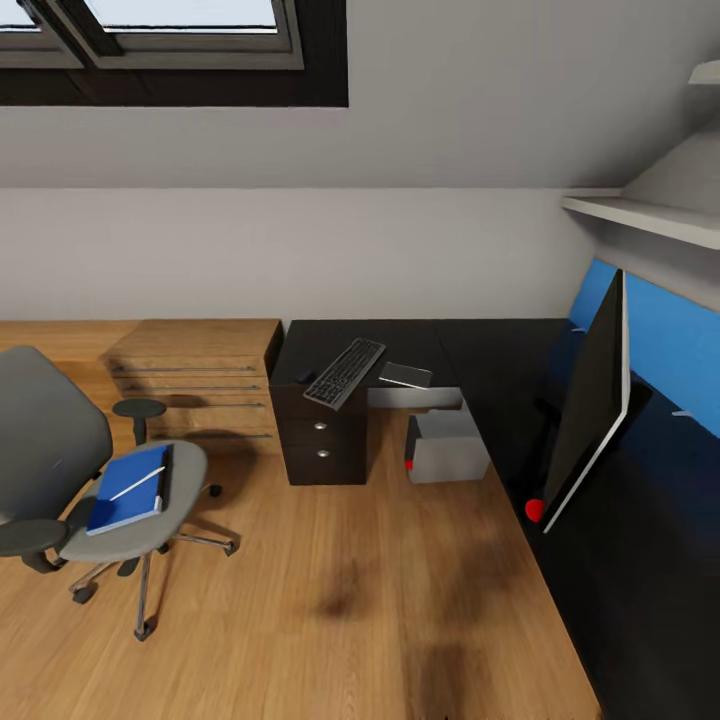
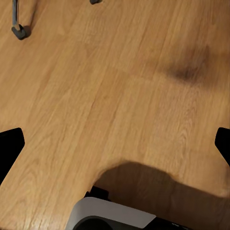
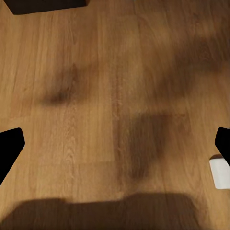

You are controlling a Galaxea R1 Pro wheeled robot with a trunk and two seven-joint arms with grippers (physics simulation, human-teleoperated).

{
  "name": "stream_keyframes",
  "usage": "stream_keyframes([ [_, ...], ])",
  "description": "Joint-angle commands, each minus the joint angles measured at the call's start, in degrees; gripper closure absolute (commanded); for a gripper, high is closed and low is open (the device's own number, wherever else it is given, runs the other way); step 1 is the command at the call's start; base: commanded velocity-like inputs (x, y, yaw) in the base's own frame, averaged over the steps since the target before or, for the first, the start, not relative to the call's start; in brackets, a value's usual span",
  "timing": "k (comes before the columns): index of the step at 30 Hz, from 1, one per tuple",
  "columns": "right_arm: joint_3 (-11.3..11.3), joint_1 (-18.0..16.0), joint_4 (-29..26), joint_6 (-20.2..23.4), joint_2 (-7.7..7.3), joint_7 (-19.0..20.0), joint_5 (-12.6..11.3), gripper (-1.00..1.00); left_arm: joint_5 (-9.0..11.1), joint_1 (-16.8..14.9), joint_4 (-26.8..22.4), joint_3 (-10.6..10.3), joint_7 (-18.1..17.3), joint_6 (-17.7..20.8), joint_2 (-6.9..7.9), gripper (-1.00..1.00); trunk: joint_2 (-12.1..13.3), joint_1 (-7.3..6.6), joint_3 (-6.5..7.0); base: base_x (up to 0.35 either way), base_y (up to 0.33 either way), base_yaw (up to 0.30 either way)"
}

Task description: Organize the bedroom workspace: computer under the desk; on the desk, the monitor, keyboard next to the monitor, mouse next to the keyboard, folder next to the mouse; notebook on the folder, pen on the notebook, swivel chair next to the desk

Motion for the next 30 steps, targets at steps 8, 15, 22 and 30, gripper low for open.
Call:
stream_keyframes([
  [8, 0.42, -0.05, 0.1, -0.2, 0.05, 0.24, -0.56, -1.0, 0.55, -0.04, 0.04, 0.14, -0.5, -0.11, -0.01, -1.0, 3.15, -1.74, 1.36, 0.0, 0.0, -0.006],
  [15, 0.42, -0.05, 0.08, -0.2, 0.02, 0.15, -0.6, -1.0, 0.55, -0.04, 0.01, 0.14, -0.49, -0.11, -0.01, -1.0, 5.95, -3.28, 2.61, 0.0, 0.0, 0.0],
  [22, 0.39, -0.05, 0.07, -0.14, 0.04, 0.06, -0.72, -1.0, 0.55, -0.04, 0.02, 0.14, -0.49, -0.11, -0.01, -1.0, 7.56, -4.16, 3.33, 0.0, 0.0, 0.0],
  [30, 0.37, -0.05, 0.07, -0.18, 0.03, 0.22, -0.63, -1.0, 0.55, -0.04, 0.03, 0.14, -0.49, -0.11, -0.01, -1.0, 7.56, -4.16, 3.33, 0.0, 0.0, 0.0],
])
